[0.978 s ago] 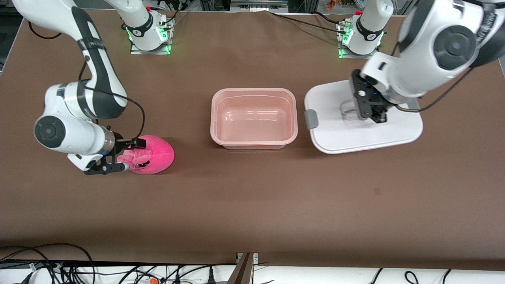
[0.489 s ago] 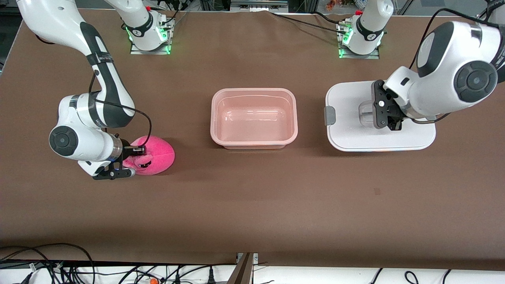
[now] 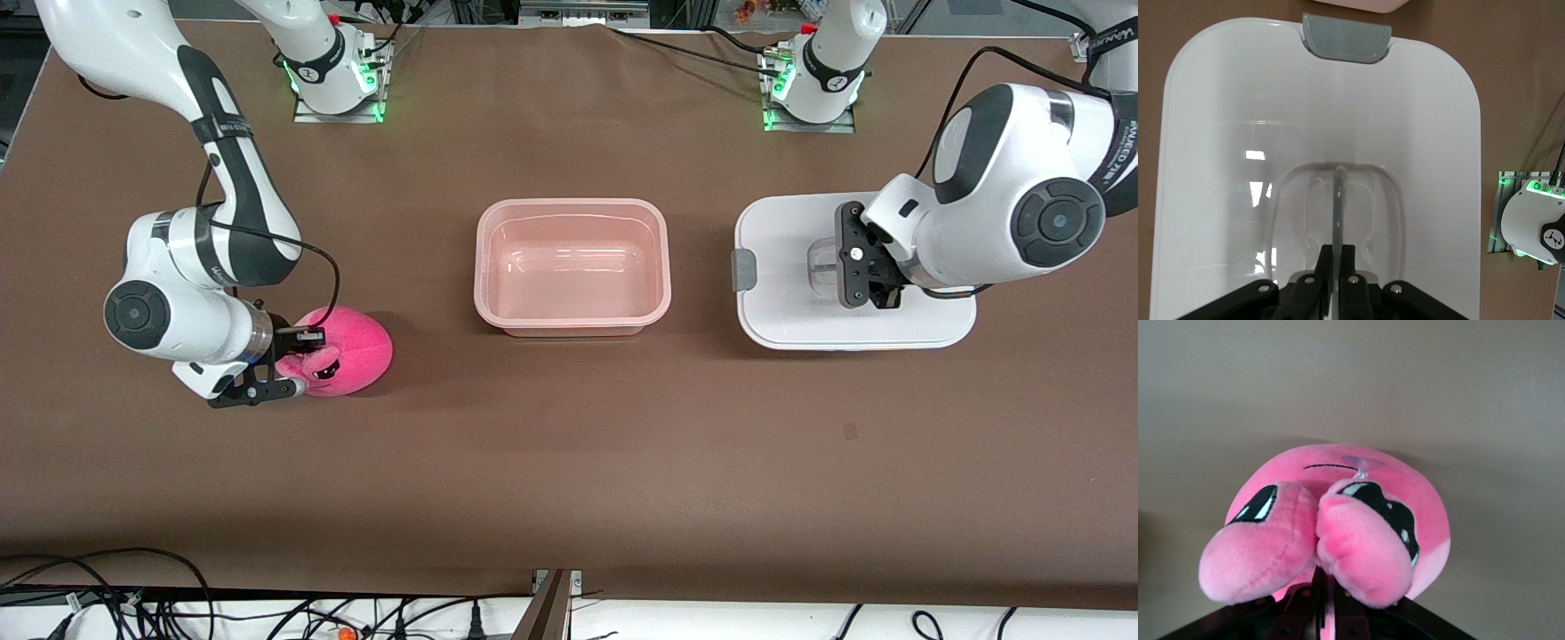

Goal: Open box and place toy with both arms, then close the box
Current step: 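Lift the pink plush with the right gripper and carry it over the tub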

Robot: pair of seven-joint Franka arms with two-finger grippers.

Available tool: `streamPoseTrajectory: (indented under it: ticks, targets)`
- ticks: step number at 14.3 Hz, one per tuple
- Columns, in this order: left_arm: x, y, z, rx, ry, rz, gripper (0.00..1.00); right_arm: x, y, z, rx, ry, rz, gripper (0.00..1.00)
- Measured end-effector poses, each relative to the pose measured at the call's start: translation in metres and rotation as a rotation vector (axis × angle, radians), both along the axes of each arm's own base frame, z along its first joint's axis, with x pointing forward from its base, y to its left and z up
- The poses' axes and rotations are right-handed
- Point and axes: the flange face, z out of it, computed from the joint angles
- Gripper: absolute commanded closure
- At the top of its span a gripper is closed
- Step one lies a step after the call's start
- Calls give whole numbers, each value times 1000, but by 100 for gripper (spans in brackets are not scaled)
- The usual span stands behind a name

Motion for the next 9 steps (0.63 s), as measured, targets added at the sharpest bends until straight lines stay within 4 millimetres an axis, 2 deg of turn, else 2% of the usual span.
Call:
streamPoseTrajectory:
  ticks: [3, 5, 7, 9]
  targets:
    - [1, -1, 7, -2, -3, -3, 100, -5, 24, 33, -3, 16, 70, 100]
    - [-1, -7, 8, -2, 6, -13, 100, -9, 57, 70, -7, 31, 157, 100]
    - [-2, -9, 7, -1, 18, -17, 100, -22, 104, 111, -6, 45, 252, 100]
    - [-4, -5, 2, 1, 47, -21, 100, -44, 165, 139, -8, 47, 354, 100]
